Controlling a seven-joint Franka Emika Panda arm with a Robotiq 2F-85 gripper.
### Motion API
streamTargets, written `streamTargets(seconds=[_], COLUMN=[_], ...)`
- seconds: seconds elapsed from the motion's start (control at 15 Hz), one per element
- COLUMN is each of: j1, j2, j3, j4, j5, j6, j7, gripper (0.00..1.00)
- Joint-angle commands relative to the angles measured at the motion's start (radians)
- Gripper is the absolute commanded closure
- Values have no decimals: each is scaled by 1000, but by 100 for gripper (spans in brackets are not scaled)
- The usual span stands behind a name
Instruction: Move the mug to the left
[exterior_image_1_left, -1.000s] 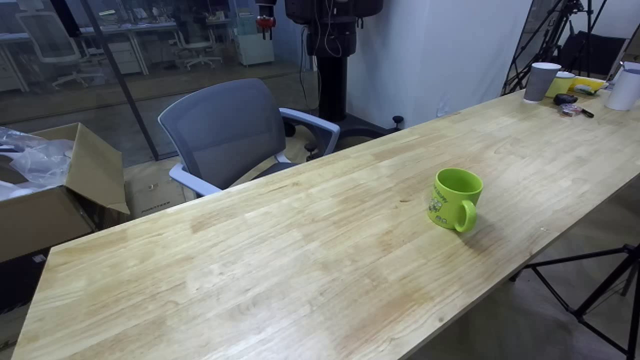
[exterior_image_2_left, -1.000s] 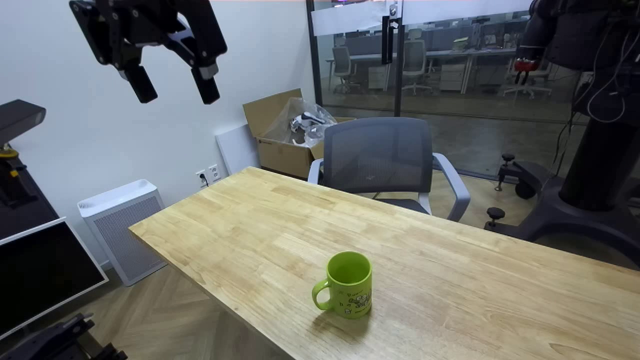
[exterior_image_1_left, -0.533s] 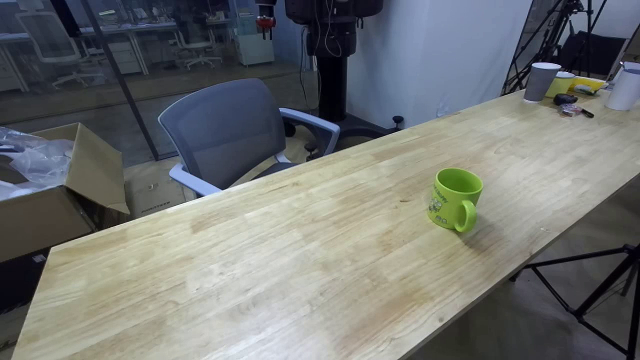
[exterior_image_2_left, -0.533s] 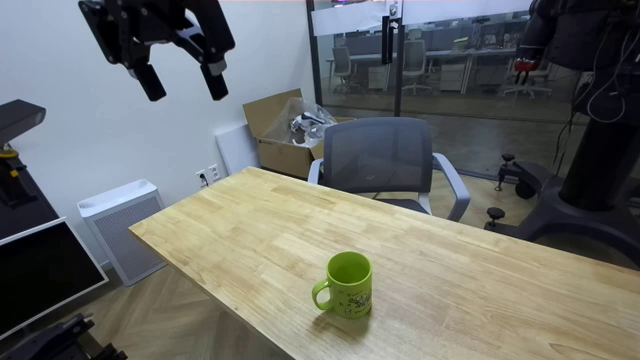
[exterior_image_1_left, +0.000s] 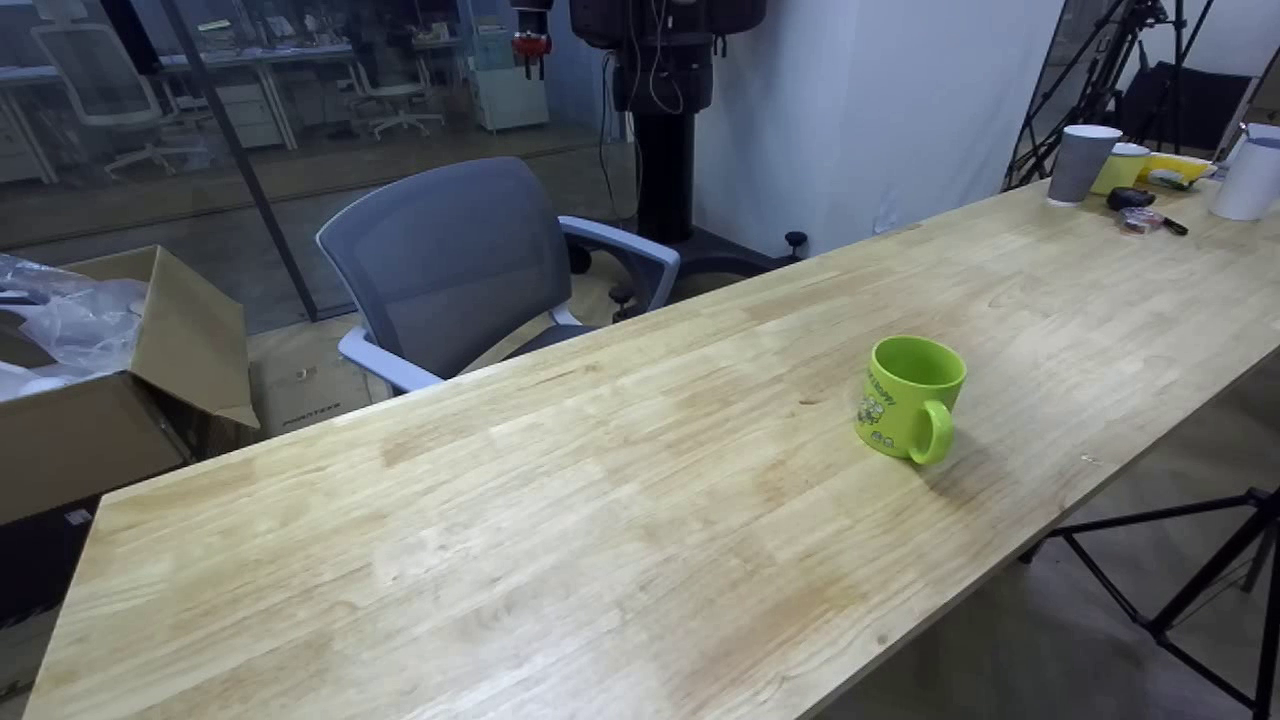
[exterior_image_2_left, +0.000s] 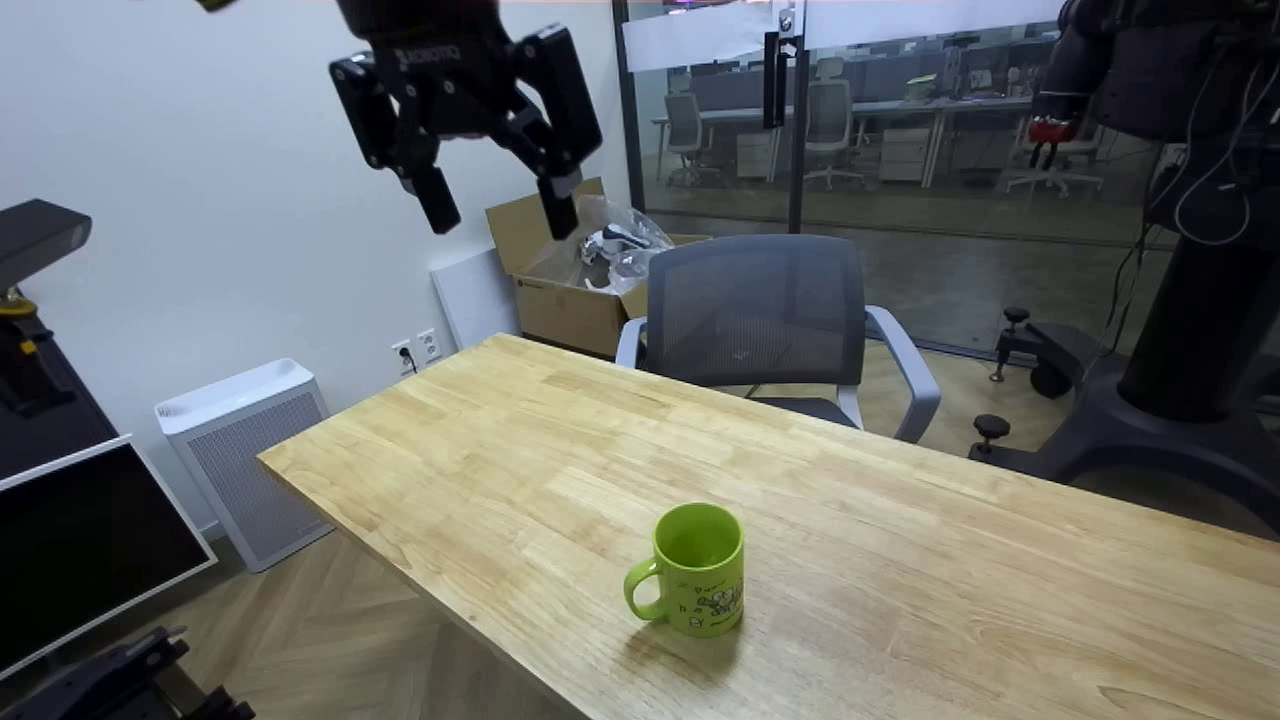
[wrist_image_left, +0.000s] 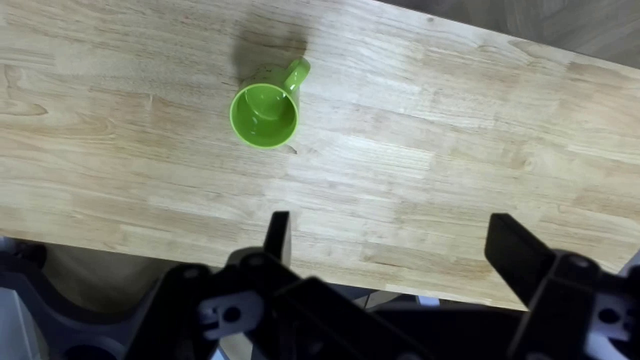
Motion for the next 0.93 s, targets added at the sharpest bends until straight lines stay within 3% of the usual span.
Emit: streamTargets(seconds=[0.0,0.53,0.73,0.8,0.87], j1=[-25,-65,-57,-71,-71], j2=[158,402,452,411,423], j3=[-27,-25,-2,-6,0], j4=[75,208,261,200,208], j5=[8,25,46,27,28], j6=[39,73,50,84,83], j7=[-2,-1,3,-5,-5], gripper=[0,0,0,0,0])
